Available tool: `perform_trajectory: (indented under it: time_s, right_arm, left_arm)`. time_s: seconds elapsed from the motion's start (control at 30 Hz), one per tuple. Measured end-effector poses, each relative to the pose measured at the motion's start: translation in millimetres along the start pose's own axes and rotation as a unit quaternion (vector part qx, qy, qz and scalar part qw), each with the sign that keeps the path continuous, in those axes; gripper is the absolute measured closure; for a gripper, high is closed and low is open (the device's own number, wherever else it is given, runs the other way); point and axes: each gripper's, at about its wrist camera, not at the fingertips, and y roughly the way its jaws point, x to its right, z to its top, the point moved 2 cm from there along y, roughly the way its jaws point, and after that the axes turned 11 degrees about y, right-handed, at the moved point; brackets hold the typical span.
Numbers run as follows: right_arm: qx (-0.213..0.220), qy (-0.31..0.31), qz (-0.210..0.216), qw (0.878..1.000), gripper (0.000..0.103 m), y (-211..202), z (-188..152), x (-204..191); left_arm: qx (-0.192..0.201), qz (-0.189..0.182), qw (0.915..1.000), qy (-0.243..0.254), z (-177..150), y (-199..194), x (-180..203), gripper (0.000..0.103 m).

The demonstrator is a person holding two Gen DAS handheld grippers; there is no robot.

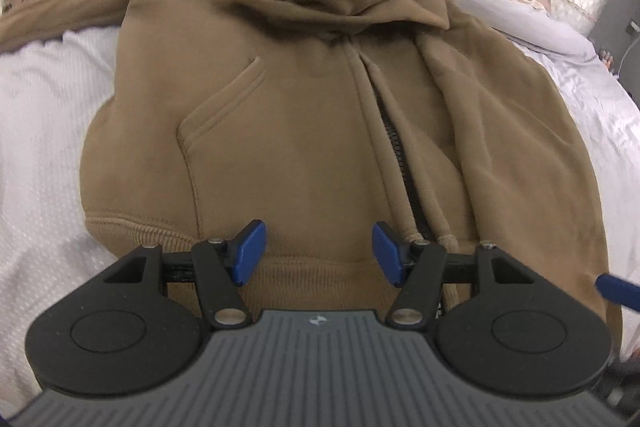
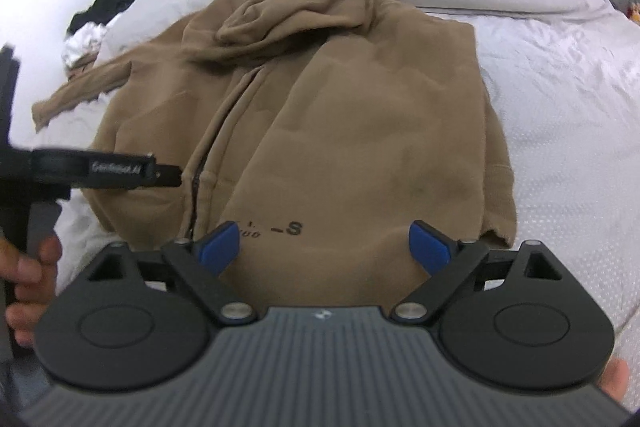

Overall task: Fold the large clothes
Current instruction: 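Smooth the hoodie body flat with the right tool while the left tool hovers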

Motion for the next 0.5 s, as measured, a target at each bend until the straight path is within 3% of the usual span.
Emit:
perform_trajectory:
  time_s: [0.13, 0.23, 0.4, 0.5]
  right_arm:
    - [-0.012, -0.046, 0.002, 0.999, 0.007, 4.5, -5.3, -13.5]
    - [-0.069, -0.065, 0.037, 0.995, 0.009, 9.0, -8.6, -22.7]
    - [-0.097, -0.197, -0.044, 0.975, 0.009, 24.8, -38.0, -51.7]
    - [-0.101, -0.219, -0.065, 0.968, 0.009, 32.3, -45.2, -55.2]
  left_arm:
    - [-0.003, -0.001, 1.0000, -0.007, -0.8, 4.1, 0.3, 0.038]
    - [0.002, -0.001, 1.0000, -0.008, -2.2, 2.3, 1.4, 0.038]
    - [0.007, -0.006, 0.9997, -0.022, -2.3, 1.8, -0.9, 0.038]
    - [0.008, -0.008, 0.9996, -0.027, -1.4, 0.9, -2.1, 0.038]
